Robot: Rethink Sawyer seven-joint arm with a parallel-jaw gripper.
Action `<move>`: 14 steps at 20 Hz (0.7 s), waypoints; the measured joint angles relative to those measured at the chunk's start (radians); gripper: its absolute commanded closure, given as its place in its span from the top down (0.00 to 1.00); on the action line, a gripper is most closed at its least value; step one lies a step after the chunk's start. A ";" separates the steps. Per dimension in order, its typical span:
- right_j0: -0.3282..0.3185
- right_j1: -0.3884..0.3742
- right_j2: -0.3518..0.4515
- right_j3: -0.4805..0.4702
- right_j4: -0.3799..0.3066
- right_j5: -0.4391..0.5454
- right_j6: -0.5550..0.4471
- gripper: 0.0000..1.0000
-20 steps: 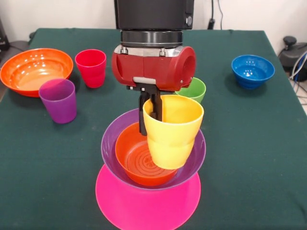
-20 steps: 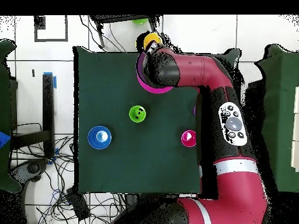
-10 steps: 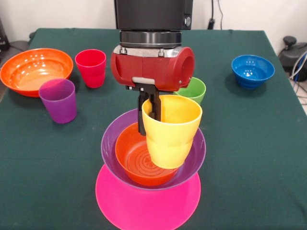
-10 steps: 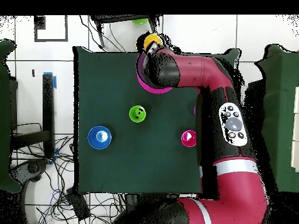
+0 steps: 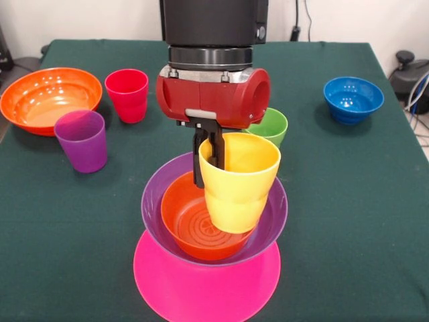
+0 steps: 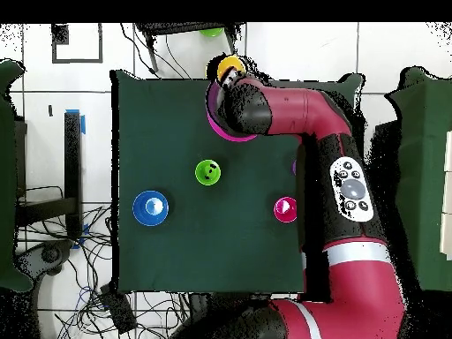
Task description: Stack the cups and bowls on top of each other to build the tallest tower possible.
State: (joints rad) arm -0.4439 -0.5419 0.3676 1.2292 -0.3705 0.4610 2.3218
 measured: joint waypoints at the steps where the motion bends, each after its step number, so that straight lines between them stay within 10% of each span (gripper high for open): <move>1: 0.000 0.000 0.000 0.001 -0.001 0.000 0.000 0.00; 14: -0.003 0.003 -0.005 0.003 -0.010 0.000 0.000 0.00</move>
State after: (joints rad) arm -0.4473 -0.5389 0.3627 1.2324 -0.3805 0.4608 2.3218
